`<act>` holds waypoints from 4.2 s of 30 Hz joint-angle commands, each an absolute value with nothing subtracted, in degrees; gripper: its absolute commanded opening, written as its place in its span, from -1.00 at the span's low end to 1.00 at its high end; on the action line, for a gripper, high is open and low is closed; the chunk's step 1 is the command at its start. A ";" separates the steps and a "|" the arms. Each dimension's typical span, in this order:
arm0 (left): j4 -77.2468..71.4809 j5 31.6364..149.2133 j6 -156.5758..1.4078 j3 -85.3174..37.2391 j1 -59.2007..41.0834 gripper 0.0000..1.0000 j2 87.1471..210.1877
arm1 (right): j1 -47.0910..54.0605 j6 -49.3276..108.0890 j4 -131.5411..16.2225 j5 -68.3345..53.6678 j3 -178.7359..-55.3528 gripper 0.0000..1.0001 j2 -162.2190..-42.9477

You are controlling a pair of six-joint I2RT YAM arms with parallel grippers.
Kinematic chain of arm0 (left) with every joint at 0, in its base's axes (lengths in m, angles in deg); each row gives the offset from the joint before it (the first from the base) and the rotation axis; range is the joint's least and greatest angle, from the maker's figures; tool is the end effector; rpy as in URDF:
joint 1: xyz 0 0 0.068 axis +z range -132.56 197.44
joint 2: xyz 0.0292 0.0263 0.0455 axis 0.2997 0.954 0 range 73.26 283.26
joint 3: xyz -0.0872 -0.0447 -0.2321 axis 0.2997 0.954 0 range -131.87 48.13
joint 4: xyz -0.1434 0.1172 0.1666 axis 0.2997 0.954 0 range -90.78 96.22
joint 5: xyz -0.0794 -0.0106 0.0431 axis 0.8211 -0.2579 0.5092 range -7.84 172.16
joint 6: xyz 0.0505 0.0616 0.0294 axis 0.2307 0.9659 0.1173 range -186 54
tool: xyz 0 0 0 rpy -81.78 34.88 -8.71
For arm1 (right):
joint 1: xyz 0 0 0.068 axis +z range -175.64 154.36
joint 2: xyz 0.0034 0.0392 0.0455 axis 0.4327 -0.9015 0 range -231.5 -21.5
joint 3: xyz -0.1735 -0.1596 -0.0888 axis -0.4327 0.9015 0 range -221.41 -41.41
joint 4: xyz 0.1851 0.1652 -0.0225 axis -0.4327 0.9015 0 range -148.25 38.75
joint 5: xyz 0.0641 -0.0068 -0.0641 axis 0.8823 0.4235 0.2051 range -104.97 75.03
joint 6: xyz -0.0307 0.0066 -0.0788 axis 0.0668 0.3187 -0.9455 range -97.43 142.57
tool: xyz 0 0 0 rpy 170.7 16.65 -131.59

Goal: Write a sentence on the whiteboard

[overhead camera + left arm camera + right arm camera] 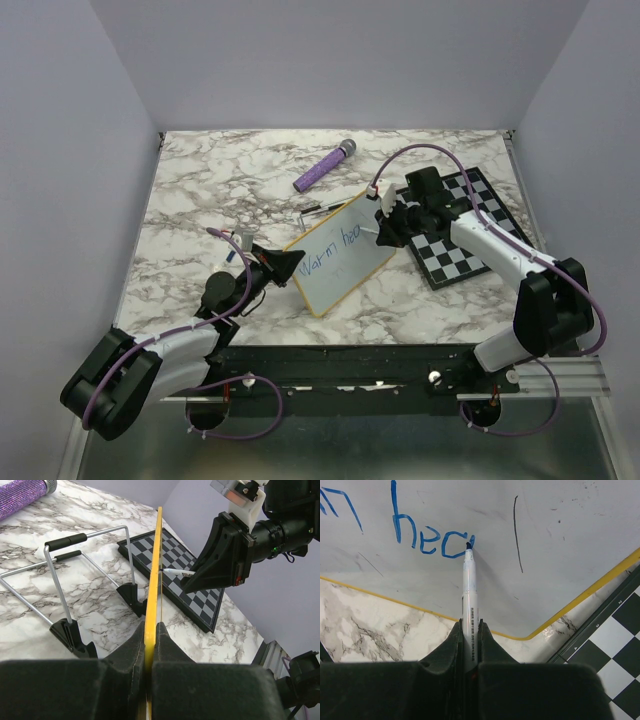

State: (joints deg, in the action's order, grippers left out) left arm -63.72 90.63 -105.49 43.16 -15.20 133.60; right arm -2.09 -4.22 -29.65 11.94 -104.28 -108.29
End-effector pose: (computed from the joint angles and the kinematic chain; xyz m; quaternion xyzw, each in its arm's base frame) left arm 0.1858 -0.1320 0.1869 0.0162 0.6593 -0.4809 0.5778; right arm 0.2874 0.1621 0.2049 -0.4594 0.8017 0.2115 0.3185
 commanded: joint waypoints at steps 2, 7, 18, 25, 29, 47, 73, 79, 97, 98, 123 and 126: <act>-63.45 93.15 -103.71 43.12 -15.52 -1.00 134.17 | -2.26 -3.98 -29.17 12.18 -106.10 -0.99 -109.92; -63.01 93.06 -103.53 43.12 -15.43 -1.00 133.73 | -2.26 -4.77 -27.93 11.66 -105.40 -0.99 -109.66; -62.83 92.97 -103.45 43.38 -15.43 -1.00 133.29 | -2.35 -5.56 -26.09 10.60 -104.08 -0.99 -109.48; -63.01 92.97 -103.53 43.47 -15.52 -1.00 133.20 | -2.44 -5.47 -25.74 8.50 -103.72 -0.99 -109.75; -62.83 92.89 -103.53 43.47 -15.52 -1.00 132.85 | -2.35 -5.47 -25.39 8.32 -103.99 -0.99 -110.18; -62.74 92.89 -103.62 43.47 -15.52 -1.00 132.85 | -2.44 -5.03 -29.16 9.90 -104.78 -0.99 -105.08; -62.48 93.15 -103.27 43.12 -15.43 -1.00 133.03 | -2.53 -4.41 -27.41 7.96 -106.63 -0.99 -110.88; -62.48 92.97 -103.18 43.38 -15.52 -1.00 132.85 | -2.53 -5.64 -25.74 7.97 -105.57 -0.99 -110.89; -63.01 93.15 -103.53 43.12 -15.52 -1.00 133.55 | -2.53 -5.21 -25.74 9.11 -108.20 -0.99 -110.45; -63.01 93.24 -103.53 43.12 -15.52 -1.00 133.55 | -2.53 -5.12 -25.91 9.02 -108.64 -0.99 -110.62; -62.04 92.89 -103.27 43.65 -15.52 -1.00 131.89 | -3.93 -4.07 -28.02 18.76 -106.89 -0.99 -104.04; -61.86 92.89 -102.92 43.74 -15.52 -1.00 132.15 | -3.93 -3.54 -28.46 19.39 -106.28 -0.99 -102.98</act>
State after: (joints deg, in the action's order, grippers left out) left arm -62.58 90.79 -105.03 43.16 -15.20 132.48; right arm -3.75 -3.19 -26.88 14.50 -107.49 -105.88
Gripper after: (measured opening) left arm 0.071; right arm 0.137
